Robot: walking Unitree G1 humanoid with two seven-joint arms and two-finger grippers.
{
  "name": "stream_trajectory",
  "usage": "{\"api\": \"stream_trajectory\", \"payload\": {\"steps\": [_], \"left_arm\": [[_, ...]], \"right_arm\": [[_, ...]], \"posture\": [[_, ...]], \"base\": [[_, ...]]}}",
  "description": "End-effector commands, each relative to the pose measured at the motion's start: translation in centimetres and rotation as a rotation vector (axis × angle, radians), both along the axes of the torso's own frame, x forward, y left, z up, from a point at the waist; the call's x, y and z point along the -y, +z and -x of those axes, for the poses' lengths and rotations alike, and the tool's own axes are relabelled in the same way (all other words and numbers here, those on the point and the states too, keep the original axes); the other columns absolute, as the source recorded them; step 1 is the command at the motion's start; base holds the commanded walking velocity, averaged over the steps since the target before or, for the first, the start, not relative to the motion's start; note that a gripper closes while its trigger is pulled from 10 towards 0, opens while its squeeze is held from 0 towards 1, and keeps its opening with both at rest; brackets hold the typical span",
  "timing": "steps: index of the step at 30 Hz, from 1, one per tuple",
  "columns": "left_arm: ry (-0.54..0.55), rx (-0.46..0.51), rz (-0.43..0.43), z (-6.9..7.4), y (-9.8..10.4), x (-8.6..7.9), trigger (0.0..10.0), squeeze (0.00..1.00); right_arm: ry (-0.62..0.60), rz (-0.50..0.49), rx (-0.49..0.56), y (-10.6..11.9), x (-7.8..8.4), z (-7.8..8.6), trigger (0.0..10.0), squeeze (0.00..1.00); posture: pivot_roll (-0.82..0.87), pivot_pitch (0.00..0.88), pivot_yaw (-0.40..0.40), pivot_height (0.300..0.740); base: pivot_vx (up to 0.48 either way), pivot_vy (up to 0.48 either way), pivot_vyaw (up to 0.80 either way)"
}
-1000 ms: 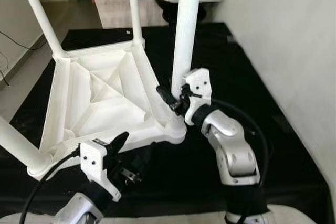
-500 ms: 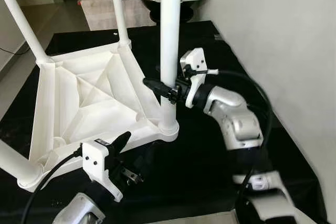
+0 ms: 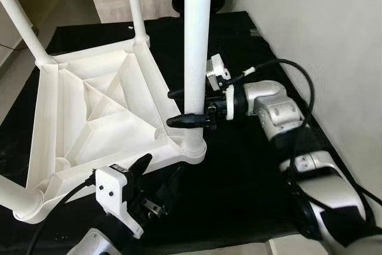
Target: Building children table
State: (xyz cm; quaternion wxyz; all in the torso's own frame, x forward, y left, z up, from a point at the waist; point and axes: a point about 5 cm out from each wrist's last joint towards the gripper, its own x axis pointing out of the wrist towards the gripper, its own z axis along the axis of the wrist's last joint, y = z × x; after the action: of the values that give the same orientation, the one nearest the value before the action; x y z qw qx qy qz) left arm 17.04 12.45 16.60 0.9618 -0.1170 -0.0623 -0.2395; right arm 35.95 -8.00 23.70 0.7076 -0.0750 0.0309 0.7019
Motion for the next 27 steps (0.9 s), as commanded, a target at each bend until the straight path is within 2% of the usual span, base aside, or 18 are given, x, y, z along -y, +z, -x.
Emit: {"api": "stream_trajectory", "payload": {"steps": [1,2,13,19,20,22,23,25,26,27], "left_arm": [[-0.003,-0.018,-0.005,0.2,-0.2,0.1,10.0,0.00],[-0.008,-0.019,-0.003,0.3,-0.2,0.2,10.0,0.00],[-0.023,-0.026,0.004,0.2,-0.3,0.3,10.0,0.00],[-0.029,-0.026,0.007,0.1,-0.3,0.3,10.0,0.00],[-0.030,-0.026,0.008,0.1,-0.4,0.3,10.0,0.00],[-0.030,-0.026,0.008,0.1,-0.4,0.3,10.0,0.00],[-0.028,-0.028,0.011,0.1,-0.4,0.3,10.0,0.00],[-0.028,-0.028,0.011,0.1,-0.4,0.3,10.0,0.00],[-0.024,-0.027,0.011,0.0,-0.4,0.1,10.0,0.00],[-0.020,-0.026,0.010,0.0,-0.4,0.0,10.0,0.00]], "right_arm": [[0.053,0.011,-0.009,-0.7,-0.7,0.3,7.4,0.00],[0.073,0.010,-0.037,-1.2,-0.6,0.4,0.1,0.00],[0.119,-0.019,-0.070,-1.6,0.4,0.3,0.0,0.00],[0.040,-0.059,-0.024,-1.4,1.4,0.1,0.0,0.00],[-0.002,-0.062,-0.014,-1.6,1.6,0.1,0.0,0.00],[-0.002,-0.062,-0.014,-1.6,1.6,0.1,0.0,0.00],[-0.075,-0.072,-0.027,-2.2,1.6,0.6,0.0,0.00],[-0.075,-0.072,-0.027,-2.2,1.6,0.6,0.0,0.00],[-0.370,-0.035,0.007,-4.6,0.3,1.1,0.0,0.00],[-0.690,-0.041,0.045,-6.4,0.0,2.7,0.0,0.00]], "posture": [[0.07,0.115,-0.008,0.740],[0.07,0.117,-0.005,0.740],[0.04,0.128,0.002,0.740],[0.03,0.129,0.004,0.740],[0.02,0.132,-0.009,0.740],[0.02,0.132,-0.009,0.740],[0.02,0.133,-0.015,0.740],[0.02,0.133,-0.015,0.740],[0.02,0.141,-0.017,0.740],[0.02,0.147,-0.013,0.740]], "base": [[0.000,0.000,0.00],[0.000,0.000,0.00],[0.000,0.000,0.00],[0.000,0.000,0.00],[0.000,0.000,0.00],[0.000,0.000,0.00],[0.000,0.000,0.00],[0.000,0.000,0.00],[0.000,0.000,0.00],[0.000,0.000,0.00]]}}
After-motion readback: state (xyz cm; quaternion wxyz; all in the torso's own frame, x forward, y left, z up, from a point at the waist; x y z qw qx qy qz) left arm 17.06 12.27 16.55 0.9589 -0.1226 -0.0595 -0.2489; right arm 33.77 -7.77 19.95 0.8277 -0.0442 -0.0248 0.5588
